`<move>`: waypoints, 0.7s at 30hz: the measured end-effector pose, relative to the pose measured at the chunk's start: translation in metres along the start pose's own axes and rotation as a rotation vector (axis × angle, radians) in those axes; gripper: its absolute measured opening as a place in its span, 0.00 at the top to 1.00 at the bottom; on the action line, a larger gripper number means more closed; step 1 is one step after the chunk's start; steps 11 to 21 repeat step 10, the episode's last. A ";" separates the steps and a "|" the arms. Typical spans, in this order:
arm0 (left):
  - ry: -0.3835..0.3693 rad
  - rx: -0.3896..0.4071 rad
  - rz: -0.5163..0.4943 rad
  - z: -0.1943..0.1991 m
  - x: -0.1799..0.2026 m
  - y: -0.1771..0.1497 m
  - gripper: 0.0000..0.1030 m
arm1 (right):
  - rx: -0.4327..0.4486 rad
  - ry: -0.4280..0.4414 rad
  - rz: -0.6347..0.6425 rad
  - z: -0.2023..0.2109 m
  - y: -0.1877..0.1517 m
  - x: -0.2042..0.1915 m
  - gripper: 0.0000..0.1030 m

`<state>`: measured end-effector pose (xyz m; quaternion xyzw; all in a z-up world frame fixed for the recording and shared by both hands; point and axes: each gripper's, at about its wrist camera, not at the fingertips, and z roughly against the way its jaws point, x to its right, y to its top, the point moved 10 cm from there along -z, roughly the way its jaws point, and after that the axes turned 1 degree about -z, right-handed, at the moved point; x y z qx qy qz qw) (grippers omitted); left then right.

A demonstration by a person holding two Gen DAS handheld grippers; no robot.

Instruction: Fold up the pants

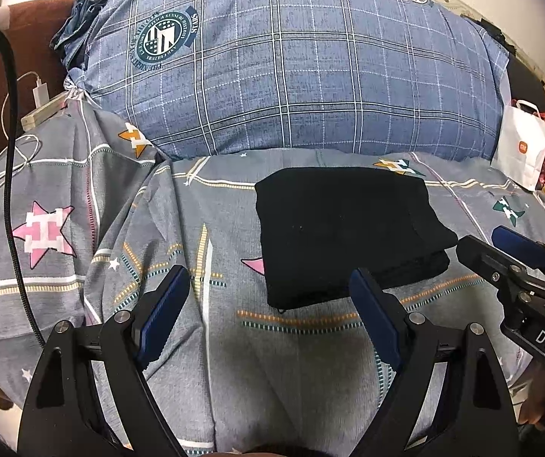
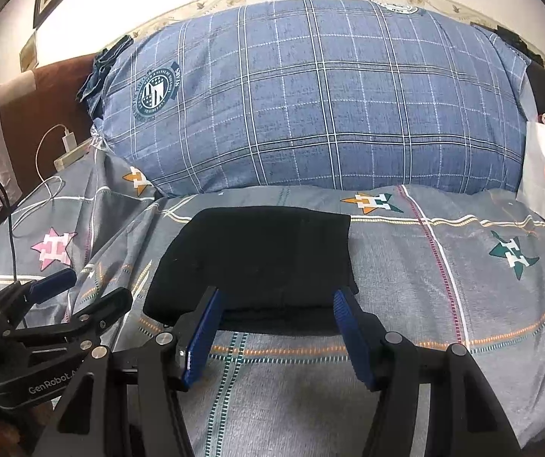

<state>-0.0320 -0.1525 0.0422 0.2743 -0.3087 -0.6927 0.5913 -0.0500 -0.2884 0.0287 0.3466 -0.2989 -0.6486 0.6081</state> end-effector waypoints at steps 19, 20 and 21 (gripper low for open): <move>0.001 0.023 -0.013 0.010 -0.001 0.001 0.16 | 0.003 -0.004 -0.009 0.006 -0.001 0.003 0.43; 0.001 0.023 -0.013 0.010 -0.001 0.001 0.16 | 0.003 -0.004 -0.009 0.006 -0.001 0.003 0.43; 0.001 0.023 -0.013 0.010 -0.001 0.001 0.16 | 0.003 -0.004 -0.009 0.006 -0.001 0.003 0.43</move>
